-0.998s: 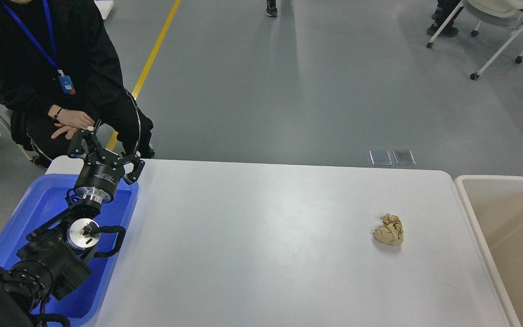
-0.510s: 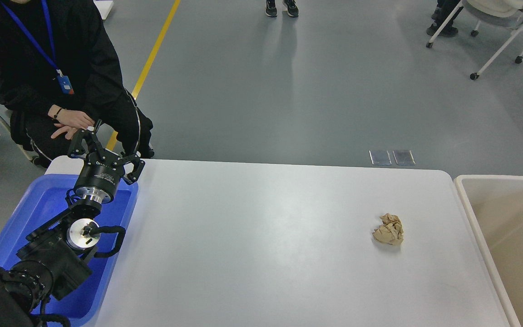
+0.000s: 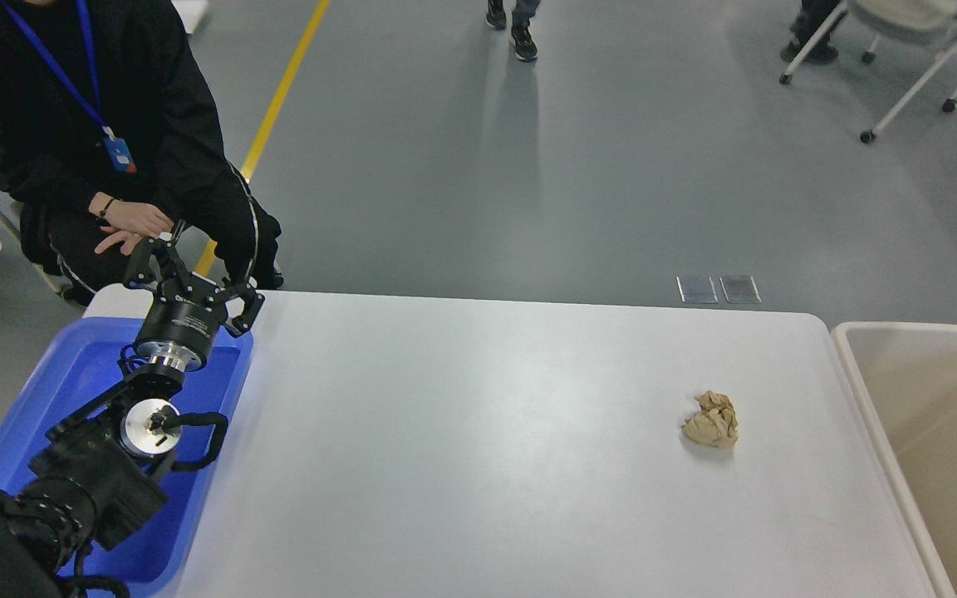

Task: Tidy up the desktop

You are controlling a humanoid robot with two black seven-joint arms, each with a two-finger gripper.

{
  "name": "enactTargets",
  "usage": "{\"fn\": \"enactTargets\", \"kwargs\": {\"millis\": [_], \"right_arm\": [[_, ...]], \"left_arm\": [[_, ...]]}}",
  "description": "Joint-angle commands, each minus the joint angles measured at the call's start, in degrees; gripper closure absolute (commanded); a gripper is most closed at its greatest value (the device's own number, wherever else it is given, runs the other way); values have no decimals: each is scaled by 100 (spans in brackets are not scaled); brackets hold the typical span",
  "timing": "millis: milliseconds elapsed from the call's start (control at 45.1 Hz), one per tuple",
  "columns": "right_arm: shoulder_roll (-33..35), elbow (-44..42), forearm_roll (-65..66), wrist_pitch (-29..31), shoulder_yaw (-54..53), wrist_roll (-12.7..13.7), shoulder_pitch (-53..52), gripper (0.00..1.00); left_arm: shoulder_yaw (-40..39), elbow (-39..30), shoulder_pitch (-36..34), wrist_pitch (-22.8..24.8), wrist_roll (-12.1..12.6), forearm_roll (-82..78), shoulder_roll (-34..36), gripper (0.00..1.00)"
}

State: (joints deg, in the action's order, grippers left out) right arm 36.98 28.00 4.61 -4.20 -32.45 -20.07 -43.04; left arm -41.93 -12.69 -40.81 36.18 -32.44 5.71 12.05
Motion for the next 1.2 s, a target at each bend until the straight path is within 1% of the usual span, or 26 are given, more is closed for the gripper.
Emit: {"fn": "enactTargets", "kwargs": {"millis": [0, 67, 133, 266, 421, 532, 710, 1175], "right_arm": [[372, 2823, 346, -64, -1983, -726, 1112, 0], [65, 3307, 759, -81, -2397, -726, 1543, 0], [-243, 3563, 1172, -72, -2661, -726, 1895, 0], [-972, 3599, 1797, -64, -2969, -726, 2177, 0], [-1518, 3450, 2017, -107, -3004, -726, 2274, 0], [-1571, 3089, 2017, -55, -2970, -744, 2195, 0], [-1694, 3080, 1929, -37, -2873, -744, 2116, 0], [-1764, 2720, 1929, -37, -2846, -735, 2037, 0]], "left_arm": [[0, -5, -6, -5, 1, 0, -1, 0], [0, -5, -6, -5, 1, 0, -1, 0], [0, -5, 3, -5, 1, 0, -1, 0], [0, -5, 3, 3, 1, 0, -1, 0], [0, -5, 3, 3, 1, 0, -1, 0], [0, -5, 3, 3, 1, 0, -10, 0], [0, -5, 3, 3, -8, 0, -1, 0], [0, -5, 3, 4, -8, 0, -10, 0]]}}
